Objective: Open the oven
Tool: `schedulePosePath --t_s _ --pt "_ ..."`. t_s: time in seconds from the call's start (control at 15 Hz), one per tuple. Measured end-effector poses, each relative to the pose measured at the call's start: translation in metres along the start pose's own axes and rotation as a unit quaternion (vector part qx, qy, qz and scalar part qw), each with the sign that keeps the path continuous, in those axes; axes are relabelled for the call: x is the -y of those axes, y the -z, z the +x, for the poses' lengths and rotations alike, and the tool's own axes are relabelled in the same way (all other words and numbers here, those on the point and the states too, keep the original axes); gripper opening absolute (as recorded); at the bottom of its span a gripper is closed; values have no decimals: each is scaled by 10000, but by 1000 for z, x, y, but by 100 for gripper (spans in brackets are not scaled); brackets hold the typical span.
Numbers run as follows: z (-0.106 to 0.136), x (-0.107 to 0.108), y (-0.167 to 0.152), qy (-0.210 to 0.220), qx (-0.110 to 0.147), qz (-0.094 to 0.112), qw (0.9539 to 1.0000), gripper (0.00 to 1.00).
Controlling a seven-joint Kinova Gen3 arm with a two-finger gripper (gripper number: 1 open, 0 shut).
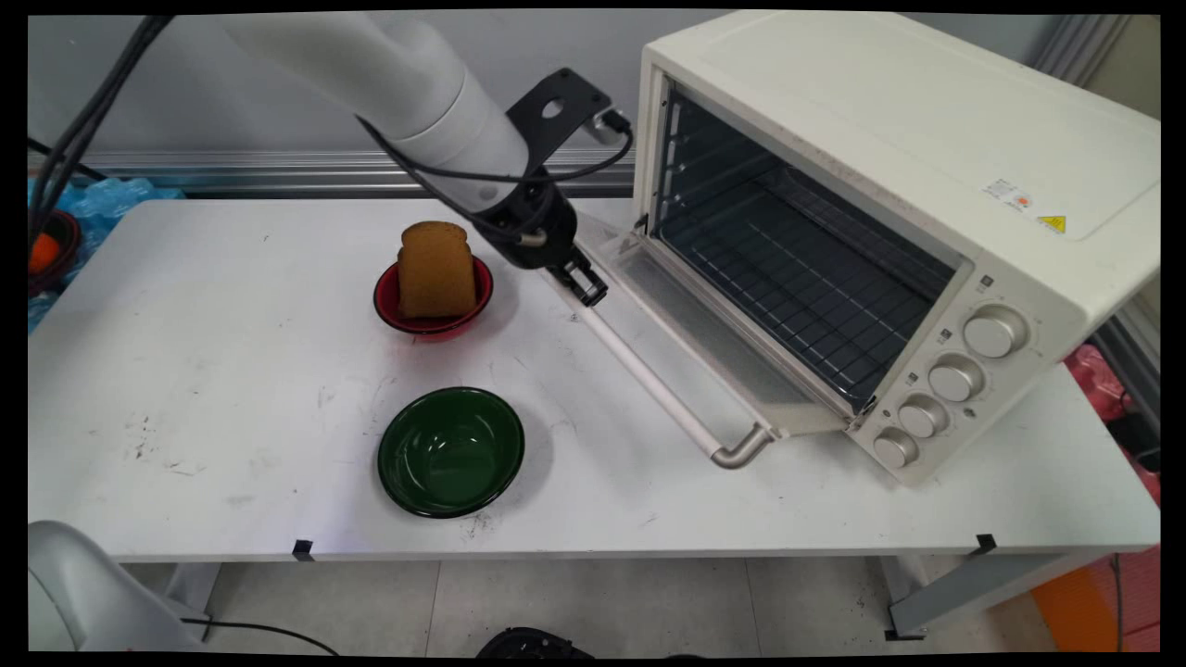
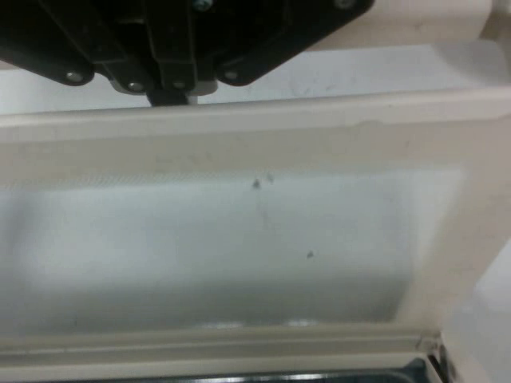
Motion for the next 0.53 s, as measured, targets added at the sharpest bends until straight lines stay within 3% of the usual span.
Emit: schedulePosePath --t_s 0.53 --pt "-26 -2 1 -66 99 24 9999 0"
